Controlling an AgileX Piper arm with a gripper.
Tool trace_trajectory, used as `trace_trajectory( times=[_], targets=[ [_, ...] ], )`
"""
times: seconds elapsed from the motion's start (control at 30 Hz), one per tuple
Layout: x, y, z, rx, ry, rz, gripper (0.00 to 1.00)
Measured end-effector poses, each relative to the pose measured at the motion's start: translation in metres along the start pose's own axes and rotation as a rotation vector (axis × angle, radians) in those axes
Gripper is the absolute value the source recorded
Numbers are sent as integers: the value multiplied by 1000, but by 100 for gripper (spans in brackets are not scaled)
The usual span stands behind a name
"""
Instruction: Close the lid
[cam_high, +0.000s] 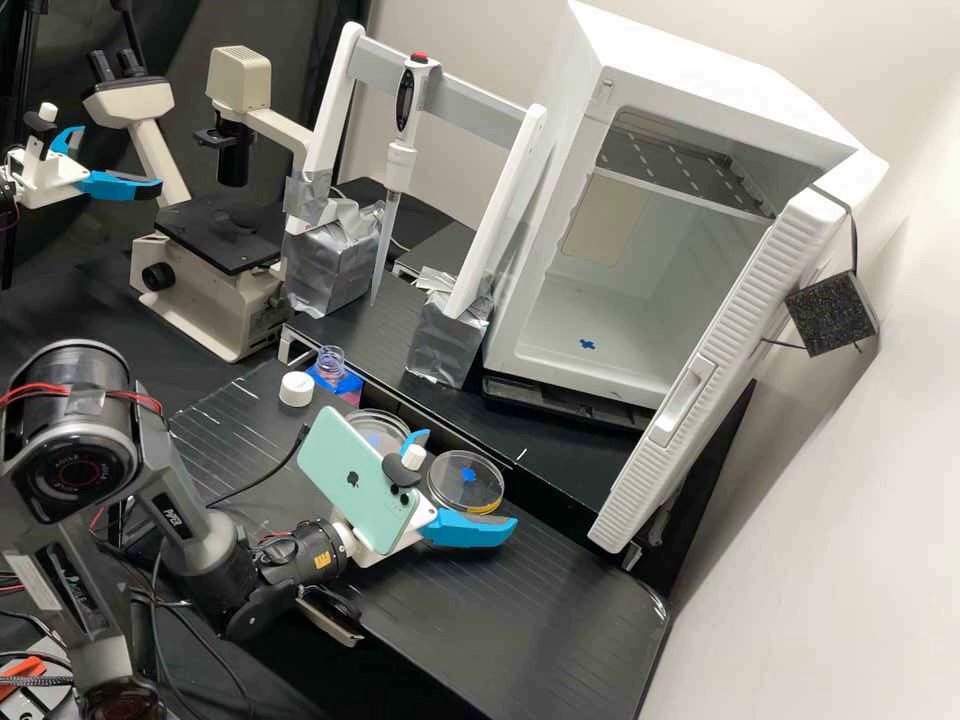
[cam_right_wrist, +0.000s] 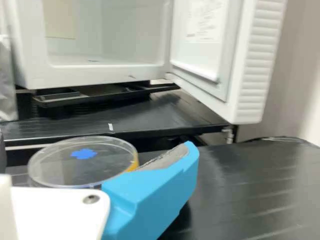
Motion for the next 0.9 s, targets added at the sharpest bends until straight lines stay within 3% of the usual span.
trace_trajectory(
  times=[0.23, 0.9],
  targets=[
    [-1, 5, 4, 27, -22, 23, 100],
    [2, -4, 0, 20, 2, -22, 100]
  ],
)
